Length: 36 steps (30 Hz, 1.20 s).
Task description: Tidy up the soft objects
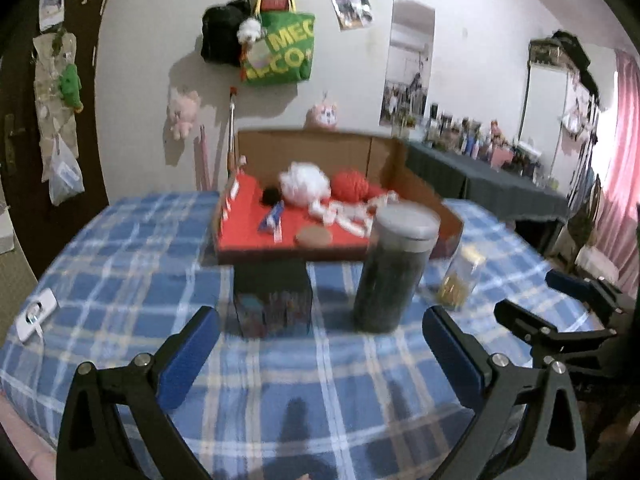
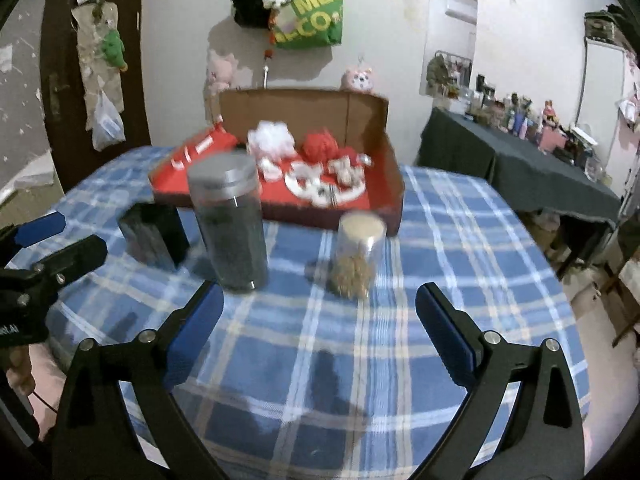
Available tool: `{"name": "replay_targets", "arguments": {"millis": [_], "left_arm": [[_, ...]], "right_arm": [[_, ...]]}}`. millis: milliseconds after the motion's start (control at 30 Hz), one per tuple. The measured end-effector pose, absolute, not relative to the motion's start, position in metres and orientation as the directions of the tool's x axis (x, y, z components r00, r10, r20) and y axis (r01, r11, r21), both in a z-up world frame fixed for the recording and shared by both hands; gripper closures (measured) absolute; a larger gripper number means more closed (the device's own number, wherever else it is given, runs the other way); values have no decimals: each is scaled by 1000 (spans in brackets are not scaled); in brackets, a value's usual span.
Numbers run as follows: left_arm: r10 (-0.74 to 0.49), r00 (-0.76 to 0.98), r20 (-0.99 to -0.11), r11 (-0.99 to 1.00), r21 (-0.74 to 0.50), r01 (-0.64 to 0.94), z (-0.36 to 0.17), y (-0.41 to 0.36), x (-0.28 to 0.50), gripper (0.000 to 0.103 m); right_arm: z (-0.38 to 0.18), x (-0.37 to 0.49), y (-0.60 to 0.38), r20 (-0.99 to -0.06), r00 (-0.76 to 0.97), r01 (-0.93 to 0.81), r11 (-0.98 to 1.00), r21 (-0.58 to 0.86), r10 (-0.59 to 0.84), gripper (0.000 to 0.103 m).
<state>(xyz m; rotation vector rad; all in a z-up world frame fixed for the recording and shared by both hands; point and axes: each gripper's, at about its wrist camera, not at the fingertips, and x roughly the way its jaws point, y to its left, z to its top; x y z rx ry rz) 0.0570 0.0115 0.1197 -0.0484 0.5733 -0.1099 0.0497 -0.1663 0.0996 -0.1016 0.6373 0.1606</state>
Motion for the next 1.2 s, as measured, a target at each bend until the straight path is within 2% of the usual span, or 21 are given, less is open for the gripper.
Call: {"name": "replay_targets", "arguments": {"millis": [233, 500, 1200], "left_arm": [[-58, 768, -638, 998, -35, 47, 61, 5, 80, 0], [-29, 680, -732, 999, -41, -1, 21, 1, 101, 0], [29, 688, -725, 999, 7, -35, 18, -4, 98, 0]], "right_arm": [[47, 72, -172, -685, 724, -138, 990, -33, 78, 5], [15, 83, -175, -739, 672, -113, 993, -41, 46, 5], [14, 86, -184, -736, 675, -80, 997, -3, 52, 1]]}}
